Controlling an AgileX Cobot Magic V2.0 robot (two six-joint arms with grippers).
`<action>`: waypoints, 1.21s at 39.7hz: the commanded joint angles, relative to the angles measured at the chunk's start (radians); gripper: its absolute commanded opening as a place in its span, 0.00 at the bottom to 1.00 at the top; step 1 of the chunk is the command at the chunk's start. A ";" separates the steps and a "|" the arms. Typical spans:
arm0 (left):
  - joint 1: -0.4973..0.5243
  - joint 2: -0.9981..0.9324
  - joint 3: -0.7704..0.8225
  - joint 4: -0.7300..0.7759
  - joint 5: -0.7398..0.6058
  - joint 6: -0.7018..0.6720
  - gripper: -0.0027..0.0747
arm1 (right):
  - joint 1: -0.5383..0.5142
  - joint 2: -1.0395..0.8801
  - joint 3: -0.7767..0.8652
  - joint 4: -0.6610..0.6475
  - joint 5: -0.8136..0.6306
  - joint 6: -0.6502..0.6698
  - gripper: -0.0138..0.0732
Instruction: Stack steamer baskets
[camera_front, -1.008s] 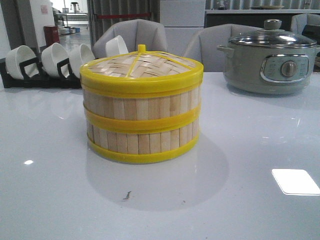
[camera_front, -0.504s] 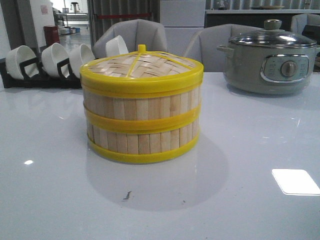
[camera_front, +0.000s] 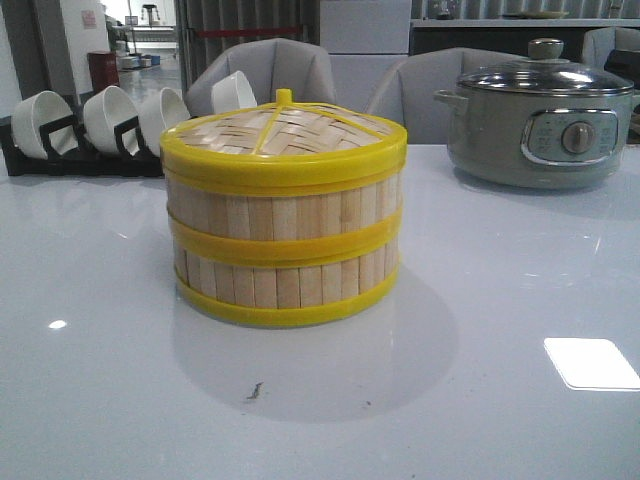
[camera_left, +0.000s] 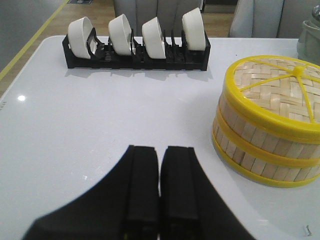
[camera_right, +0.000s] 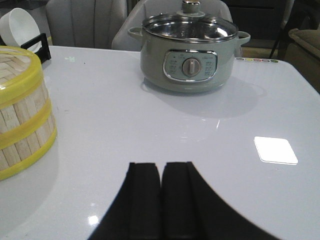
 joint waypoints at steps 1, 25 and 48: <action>-0.004 0.008 -0.029 0.003 -0.092 -0.006 0.14 | -0.005 0.008 -0.030 -0.010 -0.086 -0.006 0.22; -0.004 0.008 -0.029 0.003 -0.092 -0.006 0.14 | -0.005 0.008 -0.030 -0.010 -0.087 -0.006 0.22; 0.020 -0.018 0.017 0.049 -0.253 -0.006 0.14 | -0.005 0.008 -0.030 -0.010 -0.087 -0.006 0.22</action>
